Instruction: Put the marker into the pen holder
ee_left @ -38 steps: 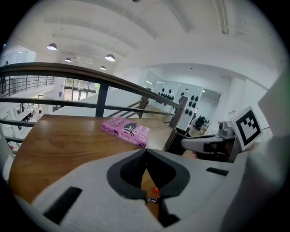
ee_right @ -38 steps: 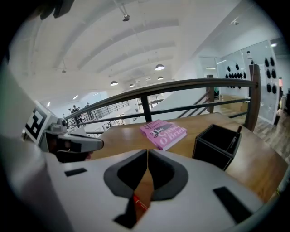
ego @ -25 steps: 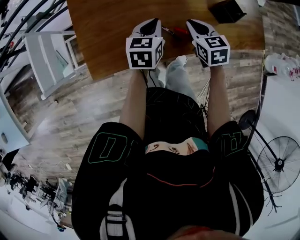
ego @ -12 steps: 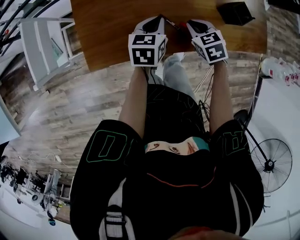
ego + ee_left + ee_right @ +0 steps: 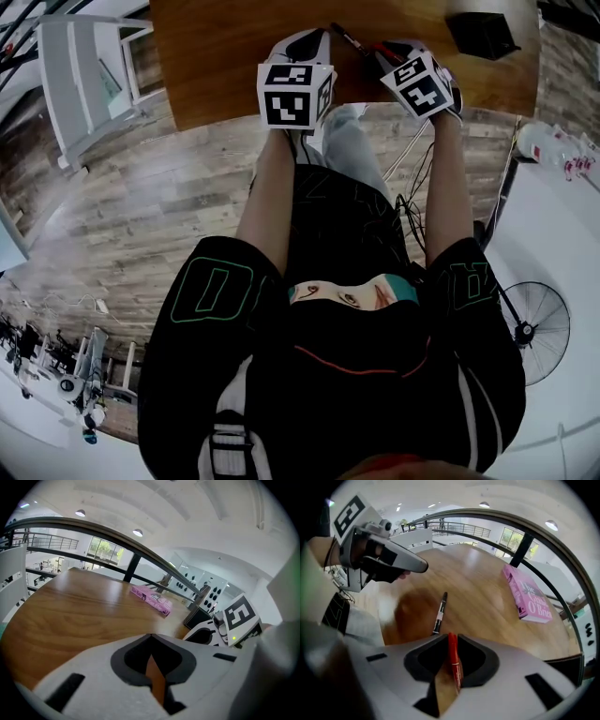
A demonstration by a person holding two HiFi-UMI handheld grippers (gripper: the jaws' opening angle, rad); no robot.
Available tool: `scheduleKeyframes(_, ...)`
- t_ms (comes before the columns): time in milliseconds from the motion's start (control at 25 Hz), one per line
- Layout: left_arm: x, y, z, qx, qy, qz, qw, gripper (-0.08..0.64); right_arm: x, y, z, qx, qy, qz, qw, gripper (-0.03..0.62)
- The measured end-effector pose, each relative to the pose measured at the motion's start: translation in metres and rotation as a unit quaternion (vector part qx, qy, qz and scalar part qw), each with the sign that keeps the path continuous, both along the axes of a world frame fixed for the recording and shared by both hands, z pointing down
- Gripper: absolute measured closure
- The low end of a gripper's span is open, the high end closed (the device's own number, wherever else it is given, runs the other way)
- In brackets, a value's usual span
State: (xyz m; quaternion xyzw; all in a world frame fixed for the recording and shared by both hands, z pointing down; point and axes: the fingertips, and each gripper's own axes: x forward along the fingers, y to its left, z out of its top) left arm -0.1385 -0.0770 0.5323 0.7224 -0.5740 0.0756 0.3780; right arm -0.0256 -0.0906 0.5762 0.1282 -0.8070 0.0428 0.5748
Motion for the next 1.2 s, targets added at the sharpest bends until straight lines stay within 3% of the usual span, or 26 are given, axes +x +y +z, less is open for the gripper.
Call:
scheduleKeyframes(360,-0.008,0.0,0.0,0.004,0.001,-0.007,1.0,0.551,-0.003,0.005,0.01,-0.005,0.058,-0.064,0.996,0.515)
scheduleKeyframes(720,-0.008,-0.008,-0.011,0.016,0.002,-0.001,0.9999,0.551,-0.002,0.006,0.01,-0.035,0.062,-0.041,0.997,0.528)
scheduleKeyframes(880,-0.007,-0.014,-0.016,0.024,0.002,0.002,0.9997,0.551,-0.003,0.009,0.009,-0.046,0.032,-0.007,0.998,0.529)
scheduleKeyframes(1200,0.002,-0.032,-0.031,0.045,0.0,0.023,0.9987,0.551,-0.003,-0.018,-0.02,0.004,-0.049,0.078,0.996,0.529)
